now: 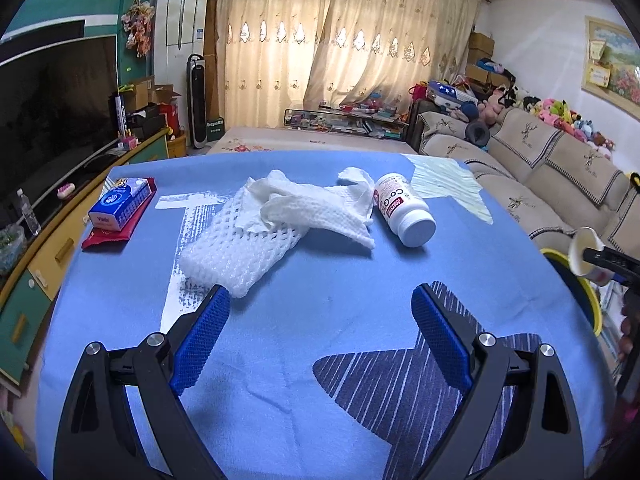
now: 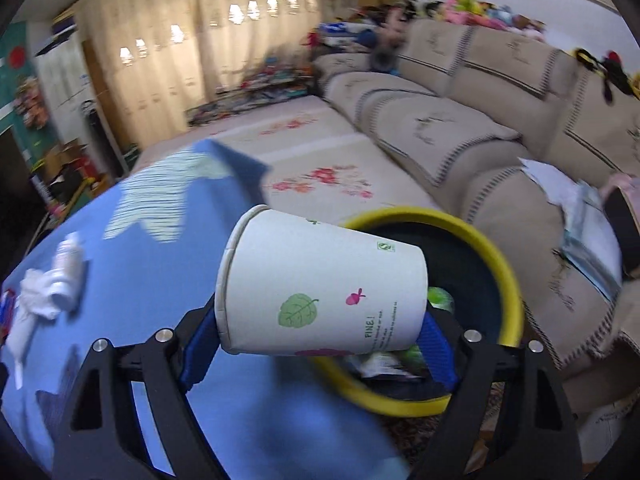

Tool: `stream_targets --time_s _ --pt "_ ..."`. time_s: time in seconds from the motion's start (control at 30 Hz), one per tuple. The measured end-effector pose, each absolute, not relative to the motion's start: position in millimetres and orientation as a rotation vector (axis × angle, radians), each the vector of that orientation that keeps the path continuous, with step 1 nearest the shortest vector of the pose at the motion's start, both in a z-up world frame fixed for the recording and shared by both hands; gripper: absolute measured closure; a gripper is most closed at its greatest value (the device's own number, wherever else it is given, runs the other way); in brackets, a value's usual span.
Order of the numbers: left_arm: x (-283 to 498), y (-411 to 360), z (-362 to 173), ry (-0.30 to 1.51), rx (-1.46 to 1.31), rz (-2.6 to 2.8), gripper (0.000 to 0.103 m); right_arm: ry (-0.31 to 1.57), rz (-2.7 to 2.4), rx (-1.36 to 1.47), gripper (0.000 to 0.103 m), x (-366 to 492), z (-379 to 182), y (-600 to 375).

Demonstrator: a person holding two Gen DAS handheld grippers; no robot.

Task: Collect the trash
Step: 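Carry the paper cup into the bin and open the right gripper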

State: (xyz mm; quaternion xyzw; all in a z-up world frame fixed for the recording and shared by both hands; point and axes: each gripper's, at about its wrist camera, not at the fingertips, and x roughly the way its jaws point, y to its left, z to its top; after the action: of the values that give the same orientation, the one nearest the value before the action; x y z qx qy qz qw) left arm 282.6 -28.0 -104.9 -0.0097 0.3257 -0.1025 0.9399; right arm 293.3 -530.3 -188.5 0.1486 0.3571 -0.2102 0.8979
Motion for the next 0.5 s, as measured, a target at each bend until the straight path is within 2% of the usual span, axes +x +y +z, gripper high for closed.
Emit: stream_targets --time_s 0.23,0.37,0.5 --pt "283.2 -37.5 -109.3 0.665 0.031 -0.212 0.012 0.787 -0.470 0.359 0.022 286.0 -205.6 -570.0" --pt "284.0 -42.1 -109.4 0.679 0.014 -0.242 0.012 0.790 -0.470 0.398 0.015 290.1 -210.9 -580.2" --pt "287.1 -52.4 -102.2 0.713 -0.001 -0.275 0.012 0.796 -0.450 0.399 0.014 291.7 -212.4 -579.8"
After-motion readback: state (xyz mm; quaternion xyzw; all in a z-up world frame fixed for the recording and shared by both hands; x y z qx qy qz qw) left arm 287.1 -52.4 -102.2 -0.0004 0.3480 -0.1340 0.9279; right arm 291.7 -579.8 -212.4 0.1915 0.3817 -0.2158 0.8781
